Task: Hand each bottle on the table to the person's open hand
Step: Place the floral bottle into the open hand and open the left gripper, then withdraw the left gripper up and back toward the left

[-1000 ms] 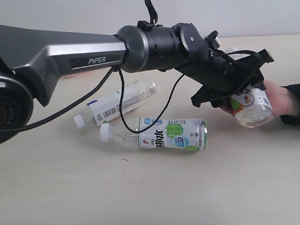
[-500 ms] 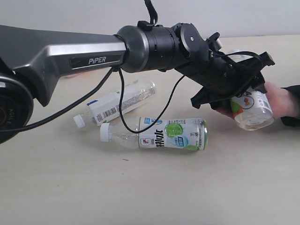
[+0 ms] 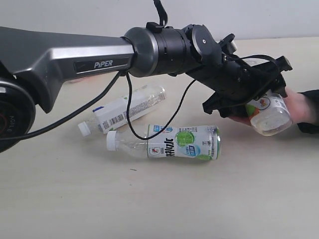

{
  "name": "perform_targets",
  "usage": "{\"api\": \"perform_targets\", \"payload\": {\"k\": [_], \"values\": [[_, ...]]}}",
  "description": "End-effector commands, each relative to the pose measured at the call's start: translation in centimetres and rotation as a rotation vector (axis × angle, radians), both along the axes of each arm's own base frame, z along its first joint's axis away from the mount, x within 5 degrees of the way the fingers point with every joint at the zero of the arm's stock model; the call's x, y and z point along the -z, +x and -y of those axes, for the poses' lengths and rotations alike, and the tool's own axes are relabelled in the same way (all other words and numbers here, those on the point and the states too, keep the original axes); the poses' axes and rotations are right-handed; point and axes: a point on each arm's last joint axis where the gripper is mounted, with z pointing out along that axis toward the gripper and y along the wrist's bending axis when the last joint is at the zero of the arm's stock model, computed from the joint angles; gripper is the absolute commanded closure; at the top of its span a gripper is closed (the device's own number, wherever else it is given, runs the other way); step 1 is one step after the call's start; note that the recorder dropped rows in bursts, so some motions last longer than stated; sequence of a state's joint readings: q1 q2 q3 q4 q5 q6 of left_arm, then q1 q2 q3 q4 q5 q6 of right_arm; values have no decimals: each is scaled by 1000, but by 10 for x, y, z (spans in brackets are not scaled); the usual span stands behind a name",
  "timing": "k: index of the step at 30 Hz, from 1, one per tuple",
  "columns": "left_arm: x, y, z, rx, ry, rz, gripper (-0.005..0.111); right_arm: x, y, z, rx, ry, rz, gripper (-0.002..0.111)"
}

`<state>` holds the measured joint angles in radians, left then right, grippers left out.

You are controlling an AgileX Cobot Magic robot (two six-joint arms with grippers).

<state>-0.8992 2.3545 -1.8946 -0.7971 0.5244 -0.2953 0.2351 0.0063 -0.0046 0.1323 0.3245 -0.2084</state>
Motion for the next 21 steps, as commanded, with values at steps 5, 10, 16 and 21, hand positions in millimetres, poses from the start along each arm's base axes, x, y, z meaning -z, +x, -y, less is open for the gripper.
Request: {"api": "perform_targets", "payload": {"k": [5,10,16,21], "values": [[-6,2,0,3,-13,20,14,0,0,0,4,0,15,108],[-26,0,-1,46,-35,70,12,0,0,0,4,0,15,108],[-76,-8,-9,107,-84,172,12,0,0,0,4,0,15,108],[-106,-16,-19,166,-66,235,12,0,0,0,4,0,15,108]]}}
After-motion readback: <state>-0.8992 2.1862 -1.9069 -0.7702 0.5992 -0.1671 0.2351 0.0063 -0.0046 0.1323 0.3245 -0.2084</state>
